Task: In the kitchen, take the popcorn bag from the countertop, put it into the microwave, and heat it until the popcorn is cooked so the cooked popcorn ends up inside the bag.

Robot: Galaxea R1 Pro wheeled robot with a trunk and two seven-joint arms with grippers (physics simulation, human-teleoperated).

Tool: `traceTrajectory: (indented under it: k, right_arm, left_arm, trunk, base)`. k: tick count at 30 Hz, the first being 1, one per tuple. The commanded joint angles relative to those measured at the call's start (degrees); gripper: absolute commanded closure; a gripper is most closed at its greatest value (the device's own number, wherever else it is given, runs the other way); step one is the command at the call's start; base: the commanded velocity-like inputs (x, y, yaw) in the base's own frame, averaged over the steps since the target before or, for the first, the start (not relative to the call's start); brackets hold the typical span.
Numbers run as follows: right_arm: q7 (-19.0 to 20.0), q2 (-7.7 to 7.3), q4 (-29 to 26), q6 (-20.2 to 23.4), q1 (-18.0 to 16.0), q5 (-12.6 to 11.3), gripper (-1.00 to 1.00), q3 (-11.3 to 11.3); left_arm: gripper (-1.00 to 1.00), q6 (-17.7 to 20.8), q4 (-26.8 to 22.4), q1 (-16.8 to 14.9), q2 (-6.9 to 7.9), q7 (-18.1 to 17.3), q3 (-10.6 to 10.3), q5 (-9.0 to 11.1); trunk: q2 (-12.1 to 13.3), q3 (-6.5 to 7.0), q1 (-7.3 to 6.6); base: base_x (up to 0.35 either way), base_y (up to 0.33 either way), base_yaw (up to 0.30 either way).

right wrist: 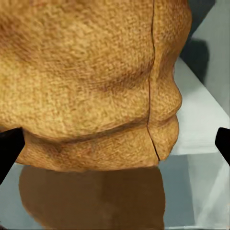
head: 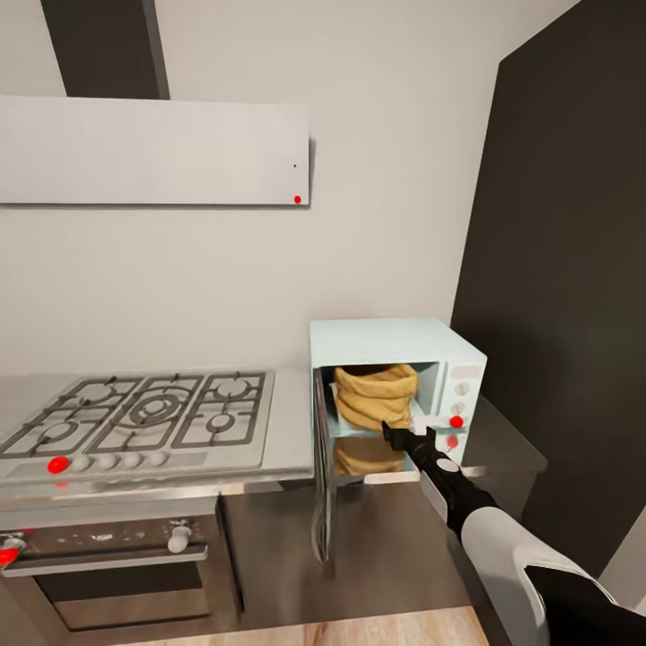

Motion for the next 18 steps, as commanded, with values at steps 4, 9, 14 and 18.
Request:
traceTrajectory:
  k: [4,9,14,18]
  right_arm:
    - [0.29,0.27,-0.96,-0.14,-0.05,0.49,-1.0,-0.31]
    - [0.21,0.47,-2.46,-0.1,-0.05,0.24,-1.0,-0.32]
    - [0.21,0.5,-2.55,-0.04,-0.05,0.34,-1.0,-0.29]
    - [0.21,0.5,-2.53,-0.01,-0.05,0.46,-1.0,-0.28]
  left_arm:
    - [-1.0,-0.1,-0.04,-0.01,-0.01,0.09,0.08,0.21]
    - [-1.0,-0.11,-0.03,-0.01,-0.01,0.1,0.08,0.21]
    - [-1.0,-0.1,-0.01,-0.01,-0.01,0.09,0.08,0.2]
    - [-1.0,-0.12,-0.03,-0.01,-0.01,0.08,0.08,0.2]
  trunk:
    - [-0.06,-0.08,0.03]
    - [-0.06,-0.08,0.03]
    - [-0.06,-0.08,0.03]
    - [-0.06,-0.08,0.03]
  base:
    - [0.134,0.0,0.0]
    - [0.132,0.0,0.0]
    - [0.131,0.0,0.0]
    - [0.131,0.0,0.0]
